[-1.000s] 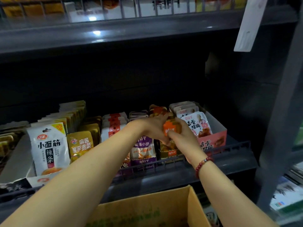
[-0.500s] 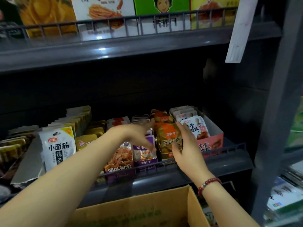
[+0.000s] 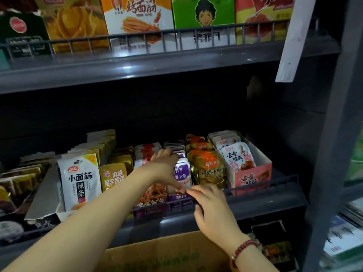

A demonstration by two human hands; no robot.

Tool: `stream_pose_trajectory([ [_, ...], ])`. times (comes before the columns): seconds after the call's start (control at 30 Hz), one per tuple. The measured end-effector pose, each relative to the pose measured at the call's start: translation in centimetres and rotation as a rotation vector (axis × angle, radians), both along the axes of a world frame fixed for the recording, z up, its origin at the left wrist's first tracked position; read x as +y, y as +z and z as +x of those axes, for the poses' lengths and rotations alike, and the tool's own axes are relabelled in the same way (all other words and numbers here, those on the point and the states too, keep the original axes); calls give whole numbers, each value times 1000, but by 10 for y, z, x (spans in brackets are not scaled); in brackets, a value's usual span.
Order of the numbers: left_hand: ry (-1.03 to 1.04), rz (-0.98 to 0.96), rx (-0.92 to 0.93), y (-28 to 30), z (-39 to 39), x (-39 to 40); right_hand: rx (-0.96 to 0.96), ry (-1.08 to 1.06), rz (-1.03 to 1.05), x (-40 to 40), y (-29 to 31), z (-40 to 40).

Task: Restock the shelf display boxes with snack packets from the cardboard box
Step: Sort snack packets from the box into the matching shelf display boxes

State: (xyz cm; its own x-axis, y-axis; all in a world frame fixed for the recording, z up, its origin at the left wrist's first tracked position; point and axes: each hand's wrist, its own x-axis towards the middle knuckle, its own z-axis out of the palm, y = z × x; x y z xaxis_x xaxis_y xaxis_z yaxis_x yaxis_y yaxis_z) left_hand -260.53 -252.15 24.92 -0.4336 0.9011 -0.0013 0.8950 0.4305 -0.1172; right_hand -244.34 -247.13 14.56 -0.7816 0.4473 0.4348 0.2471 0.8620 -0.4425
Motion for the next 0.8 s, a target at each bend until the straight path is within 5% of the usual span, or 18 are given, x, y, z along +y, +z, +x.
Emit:
stream_pose_trajectory([
  [0.23,15,32,-170,-1,-3,0,-44,23,49,3,-10,-3],
  [0.43,16,144,-100,-8,-5,2,-17,39,19,4,-16,-6],
  [0.57,1,97,27,-2,-8,8,-10,42,-3,4,-18,-7],
  [0.8,8,-56,-174,10,-16,17,-10,40,20,2,-20,-6],
])
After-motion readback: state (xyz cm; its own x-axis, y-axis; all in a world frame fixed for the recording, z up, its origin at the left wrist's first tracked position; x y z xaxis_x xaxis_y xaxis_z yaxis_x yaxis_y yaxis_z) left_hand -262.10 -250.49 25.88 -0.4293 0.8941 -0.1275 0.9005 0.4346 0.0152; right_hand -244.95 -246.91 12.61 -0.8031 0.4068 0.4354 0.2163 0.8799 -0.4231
